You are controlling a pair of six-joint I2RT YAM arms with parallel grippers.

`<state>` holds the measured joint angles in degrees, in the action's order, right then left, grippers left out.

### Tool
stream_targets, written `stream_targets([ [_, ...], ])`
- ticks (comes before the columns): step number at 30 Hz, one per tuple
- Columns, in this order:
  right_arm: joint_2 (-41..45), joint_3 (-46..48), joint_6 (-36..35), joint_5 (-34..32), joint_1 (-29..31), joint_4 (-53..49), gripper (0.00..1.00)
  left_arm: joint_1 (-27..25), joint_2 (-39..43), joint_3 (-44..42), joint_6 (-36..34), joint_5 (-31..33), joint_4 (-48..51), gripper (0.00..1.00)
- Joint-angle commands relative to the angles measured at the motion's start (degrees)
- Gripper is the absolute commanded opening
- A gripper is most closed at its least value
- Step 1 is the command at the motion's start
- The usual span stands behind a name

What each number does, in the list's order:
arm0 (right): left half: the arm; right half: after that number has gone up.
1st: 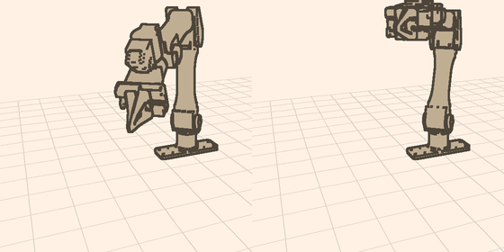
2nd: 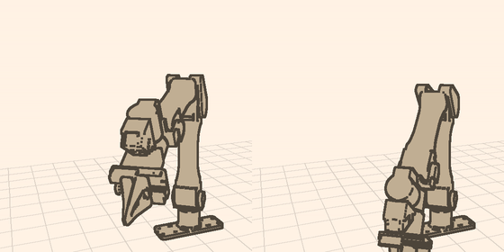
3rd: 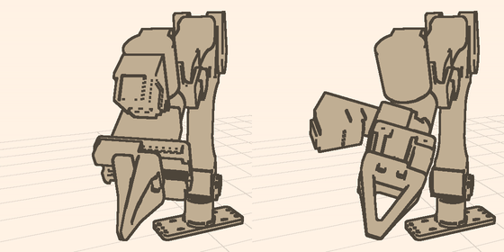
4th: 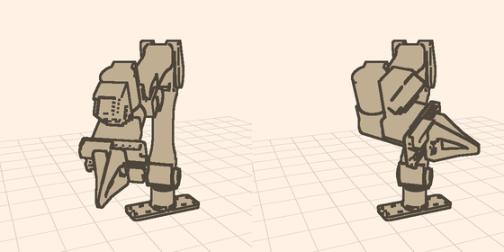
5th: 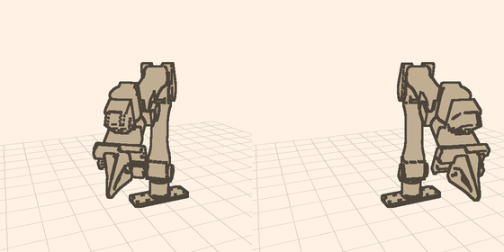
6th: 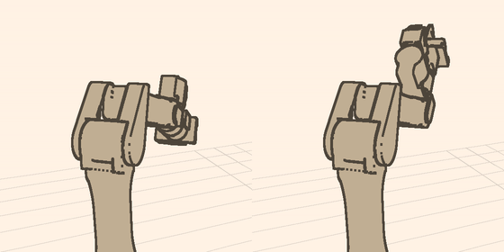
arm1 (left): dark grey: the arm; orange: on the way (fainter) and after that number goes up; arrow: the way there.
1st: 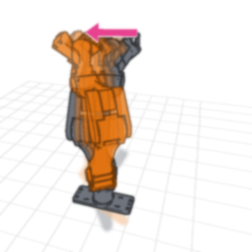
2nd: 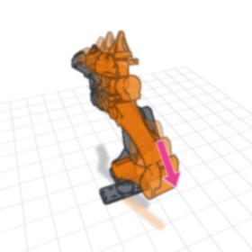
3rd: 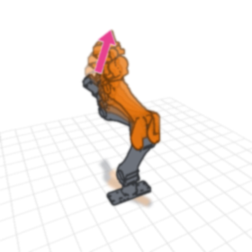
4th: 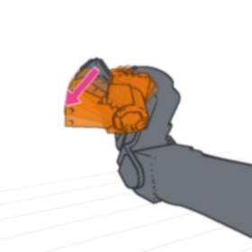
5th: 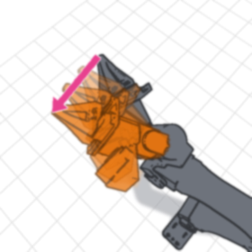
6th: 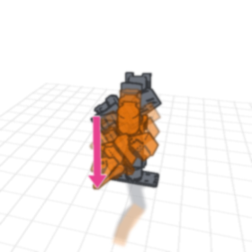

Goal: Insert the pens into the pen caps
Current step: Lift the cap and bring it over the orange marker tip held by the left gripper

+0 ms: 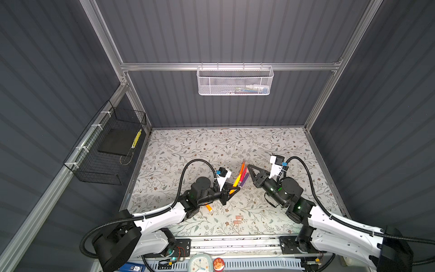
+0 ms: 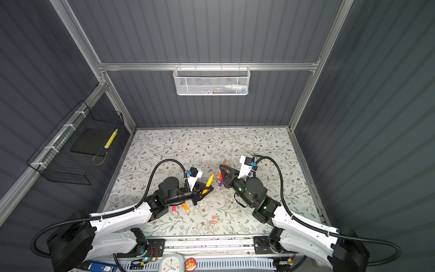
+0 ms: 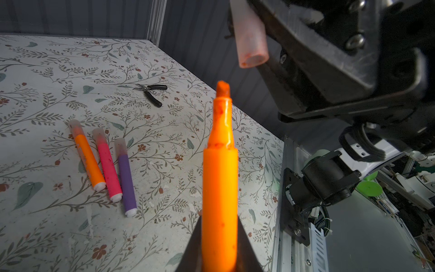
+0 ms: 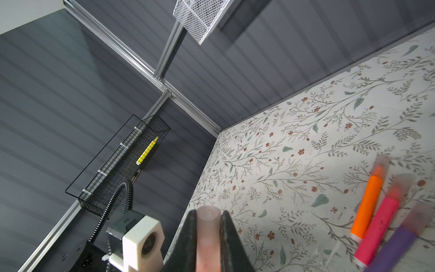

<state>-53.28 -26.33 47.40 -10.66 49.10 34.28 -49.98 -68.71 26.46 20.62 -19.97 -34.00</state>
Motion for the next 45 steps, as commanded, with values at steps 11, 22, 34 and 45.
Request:
stream_targets([
  [11, -5.42, -2.85, 0.15, 2.96, -0.14, 5.96, 0.0, -0.48, 0.55, 1.93, -0.91, 0.63, -0.99, 0.0],
  [22, -8.06, -0.63, 1.12, 6.55, -0.06, 11.93, 0.0, -0.52, 1.32, 1.58, -0.57, 2.74, -1.0, 0.0],
  [34, -6.49, 0.55, 0.57, 5.2, -0.06, 10.63, 0.0, -0.55, 3.05, 0.79, -0.29, 2.92, -0.98, 0.0],
  [45, -6.88, 0.27, -0.02, 4.39, -0.06, 10.45, 0.0, -0.49, 2.06, 0.9, 0.05, 2.06, -1.73, 0.0],
])
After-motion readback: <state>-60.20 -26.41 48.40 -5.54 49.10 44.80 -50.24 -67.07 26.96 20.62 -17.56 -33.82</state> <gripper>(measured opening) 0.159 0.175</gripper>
